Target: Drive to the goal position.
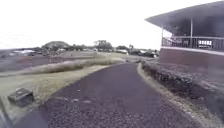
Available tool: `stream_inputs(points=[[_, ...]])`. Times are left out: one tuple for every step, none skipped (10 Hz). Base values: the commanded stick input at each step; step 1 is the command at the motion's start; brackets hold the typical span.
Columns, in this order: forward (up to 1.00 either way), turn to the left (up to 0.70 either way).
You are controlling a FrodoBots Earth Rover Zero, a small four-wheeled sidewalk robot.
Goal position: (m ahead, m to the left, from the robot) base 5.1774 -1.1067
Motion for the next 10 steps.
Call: stream_inputs(points=[[0.85, 0.00], [0.85, 0.00], [0.85, 0.00], [0.85, 0.00], [0.85, 0.00], [0.85, -0.01], [0.85, -0.02], [0.85, -0.16], [0.85, -0.33], [0.85, -0.33]])
